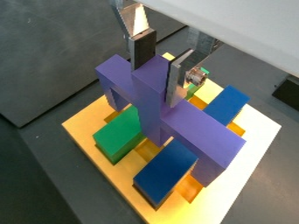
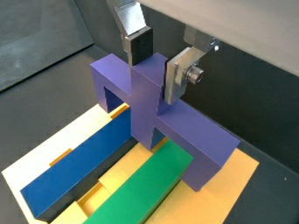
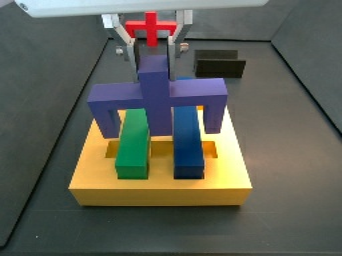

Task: Pick up the purple object. Move up. Move to above the board. Insert the purple object.
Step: Insert the purple object.

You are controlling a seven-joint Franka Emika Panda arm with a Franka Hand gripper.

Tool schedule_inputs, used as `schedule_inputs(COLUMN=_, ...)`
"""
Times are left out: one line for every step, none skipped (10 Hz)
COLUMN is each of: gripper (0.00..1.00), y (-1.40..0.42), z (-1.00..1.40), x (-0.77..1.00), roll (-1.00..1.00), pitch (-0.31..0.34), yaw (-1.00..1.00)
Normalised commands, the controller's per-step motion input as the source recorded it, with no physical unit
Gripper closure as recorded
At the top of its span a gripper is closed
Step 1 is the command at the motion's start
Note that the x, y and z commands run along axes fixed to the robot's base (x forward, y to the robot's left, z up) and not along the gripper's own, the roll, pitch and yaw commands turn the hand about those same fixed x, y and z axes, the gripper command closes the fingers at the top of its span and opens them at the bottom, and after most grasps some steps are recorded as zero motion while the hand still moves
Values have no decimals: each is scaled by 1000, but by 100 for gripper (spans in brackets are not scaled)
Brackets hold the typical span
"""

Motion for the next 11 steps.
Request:
schedule_inputs(gripper=100, y=-123, z=-14, x=160, roll=64, pitch=0, yaw=34)
schedule_inputs(gripper=100, y=-14, z=-197, x=0, roll=9, pitch=0, yaw=0)
schedule_inputs(gripper=100, y=0, z=-149, x=0, roll=0, pitch=-4, yaw=0)
schedule_inputs(gripper=100, y=0, z=-89, x=0, roll=0, pitch=0, yaw=0)
schedule_inputs(gripper=100, y=-66, z=-146, x=23, roll=-14, pitch=-6, yaw=0)
schedule_inputs(gripper=100, y=-89, z=-189, x=97, roll=-16, pitch=-10, yaw=0)
schedule_inputs(gripper=100, y=-51, z=-214, x=23, roll=0, pitch=-10, yaw=0)
schedule_inputs(gripper=100, y=-31, z=-117, x=0, roll=0, pitch=0, yaw=0)
schedule_inputs(gripper=100, y=-57, z=-86, x=0, roll=0, pitch=0, yaw=0)
schedule_inputs(gripper=100, y=-74, z=-151, x=0, roll=0, pitch=-4, yaw=0)
schedule_inputs(gripper=100, y=-31, z=-226, x=49, roll=0, pitch=-7, yaw=3)
